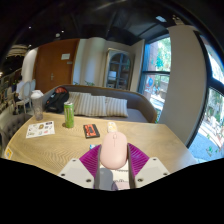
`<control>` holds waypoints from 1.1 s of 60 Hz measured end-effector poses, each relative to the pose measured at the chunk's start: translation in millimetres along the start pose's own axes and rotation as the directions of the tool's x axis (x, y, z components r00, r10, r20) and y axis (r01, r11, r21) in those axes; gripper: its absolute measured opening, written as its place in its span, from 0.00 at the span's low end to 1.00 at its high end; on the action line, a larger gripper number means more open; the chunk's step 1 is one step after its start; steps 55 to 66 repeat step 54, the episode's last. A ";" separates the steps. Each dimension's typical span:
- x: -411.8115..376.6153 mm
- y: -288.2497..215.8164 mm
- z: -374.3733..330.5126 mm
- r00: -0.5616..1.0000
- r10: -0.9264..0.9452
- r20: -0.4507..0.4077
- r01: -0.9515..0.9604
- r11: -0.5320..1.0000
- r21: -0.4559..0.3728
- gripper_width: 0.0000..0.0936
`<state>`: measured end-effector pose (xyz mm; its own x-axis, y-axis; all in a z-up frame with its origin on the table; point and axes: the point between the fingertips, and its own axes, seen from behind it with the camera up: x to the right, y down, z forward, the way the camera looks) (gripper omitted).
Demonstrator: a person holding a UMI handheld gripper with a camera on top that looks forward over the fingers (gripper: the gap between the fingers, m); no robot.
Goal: Arrange mouse
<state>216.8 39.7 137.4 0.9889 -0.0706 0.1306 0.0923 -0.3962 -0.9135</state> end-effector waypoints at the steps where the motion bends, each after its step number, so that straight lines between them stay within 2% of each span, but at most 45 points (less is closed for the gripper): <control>1: 13.0 7.6 0.6 1.000 0.011 -0.007 -0.011 1.000 -0.020 0.43; 7: 52.4 78.0 13.3 0.998 0.048 -0.033 -0.053 0.988 -0.147 0.43; 19: 62.2 157.9 29.4 0.993 0.113 0.027 -0.100 0.949 -0.299 0.43; 24: 60.5 158.1 31.3 0.991 0.126 0.038 -0.110 0.953 -0.281 0.47; 29: 60.2 157.4 31.3 0.985 0.166 0.049 -0.145 0.947 -0.286 0.56; 30: 59.7 157.7 30.6 0.984 0.172 0.053 -0.150 0.946 -0.286 0.60; 31: 59.1 156.9 29.3 0.983 0.177 0.056 -0.154 0.947 -0.281 0.71; 32: 59.2 154.5 27.8 0.982 0.178 0.059 -0.157 0.950 -0.270 0.77; 33: 59.1 150.9 25.9 0.983 0.175 0.063 -0.154 0.956 -0.251 0.92; 35: 60.7 141.7 20.7 0.986 0.155 0.069 -0.138 0.970 -0.202 0.93; 36: 60.6 137.4 16.4 0.987 0.146 0.074 -0.131 0.975 -0.180 0.88; 39: 60.8 129.8 3.3 0.988 0.137 0.078 -0.124 0.981 -0.151 0.90; 46: 53.4 130.0 -37.4 0.979 0.172 0.107 -0.157 0.978 -0.139 0.90; 54: 65.4 145.7 -87.3 0.974 0.213 0.074 -0.203 0.971 -0.130 0.90; 66: 65.4 145.7 -87.3 0.974 0.213 0.074 -0.203 0.971 -0.130 0.90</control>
